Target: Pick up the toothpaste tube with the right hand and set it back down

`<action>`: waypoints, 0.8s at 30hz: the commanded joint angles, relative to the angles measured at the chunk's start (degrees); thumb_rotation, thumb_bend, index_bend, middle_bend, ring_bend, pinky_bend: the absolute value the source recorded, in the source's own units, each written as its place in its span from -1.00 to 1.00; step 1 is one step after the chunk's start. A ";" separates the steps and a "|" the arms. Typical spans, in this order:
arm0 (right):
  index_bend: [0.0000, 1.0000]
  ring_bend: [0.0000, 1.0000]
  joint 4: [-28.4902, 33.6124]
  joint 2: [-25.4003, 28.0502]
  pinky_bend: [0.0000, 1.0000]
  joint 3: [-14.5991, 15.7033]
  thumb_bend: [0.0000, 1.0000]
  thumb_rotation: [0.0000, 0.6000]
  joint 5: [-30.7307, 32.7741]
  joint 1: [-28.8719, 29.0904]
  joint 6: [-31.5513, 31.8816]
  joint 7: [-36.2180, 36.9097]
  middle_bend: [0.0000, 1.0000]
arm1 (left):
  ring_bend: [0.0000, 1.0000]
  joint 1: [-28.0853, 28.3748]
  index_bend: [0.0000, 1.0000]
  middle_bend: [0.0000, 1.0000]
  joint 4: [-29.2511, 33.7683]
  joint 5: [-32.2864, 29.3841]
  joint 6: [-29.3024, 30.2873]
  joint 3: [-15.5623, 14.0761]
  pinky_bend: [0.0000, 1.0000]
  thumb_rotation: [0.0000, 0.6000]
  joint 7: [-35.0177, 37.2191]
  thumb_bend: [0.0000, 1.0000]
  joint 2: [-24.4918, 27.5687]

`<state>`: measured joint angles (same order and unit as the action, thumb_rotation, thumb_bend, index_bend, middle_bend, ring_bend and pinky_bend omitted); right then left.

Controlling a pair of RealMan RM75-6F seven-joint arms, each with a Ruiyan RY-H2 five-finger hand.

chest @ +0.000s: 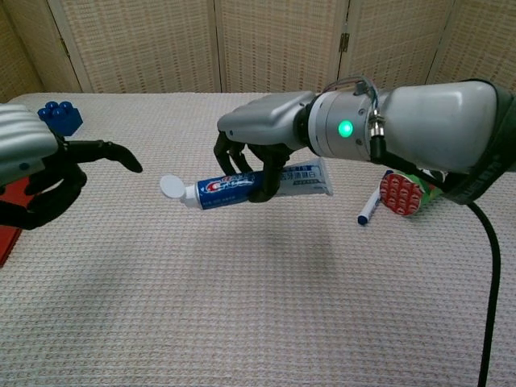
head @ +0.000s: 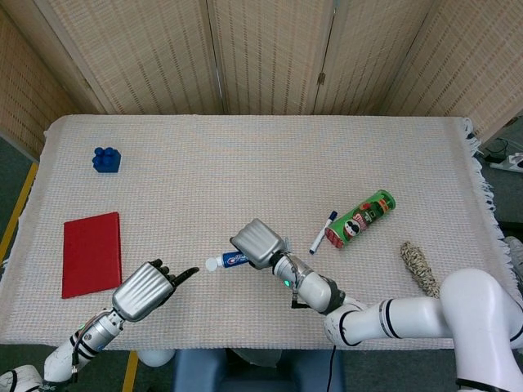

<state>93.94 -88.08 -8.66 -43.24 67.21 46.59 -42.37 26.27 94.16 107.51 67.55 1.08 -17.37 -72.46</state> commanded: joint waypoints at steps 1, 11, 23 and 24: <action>0.38 0.39 -0.07 0.00 0.29 0.44 0.11 1.00 -0.20 0.07 0.34 0.53 0.17 | 0.54 0.87 -0.57 0.69 1.11 -1.94 -2.32 -0.20 0.36 1.00 -2.04 0.52 -1.06; 0.37 0.39 -0.72 -1.34 0.29 1.80 0.12 1.00 -0.60 0.64 1.02 1.27 0.17 | 0.53 2.05 -0.63 0.69 1.96 -3.97 -3.16 -0.10 0.36 1.00 -4.32 0.52 -2.80; 0.39 0.40 -0.25 -1.22 0.29 1.85 0.12 1.00 -1.72 0.22 1.18 4.56 0.18 | 0.52 2.60 -0.61 0.69 1.25 -6.41 -4.05 -0.85 0.36 1.00 -6.33 0.52 -4.06; 0.39 0.40 -0.15 -0.98 0.29 1.82 0.12 1.00 -2.02 -0.08 1.12 5.38 0.19 | 0.52 2.51 -0.60 0.69 0.99 -6.71 -4.08 -1.03 0.36 1.00 -6.41 0.52 -4.04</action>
<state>93.65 -89.38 -6.84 -44.88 67.49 47.76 -37.70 28.87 95.37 101.03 63.54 0.22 -23.65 -76.49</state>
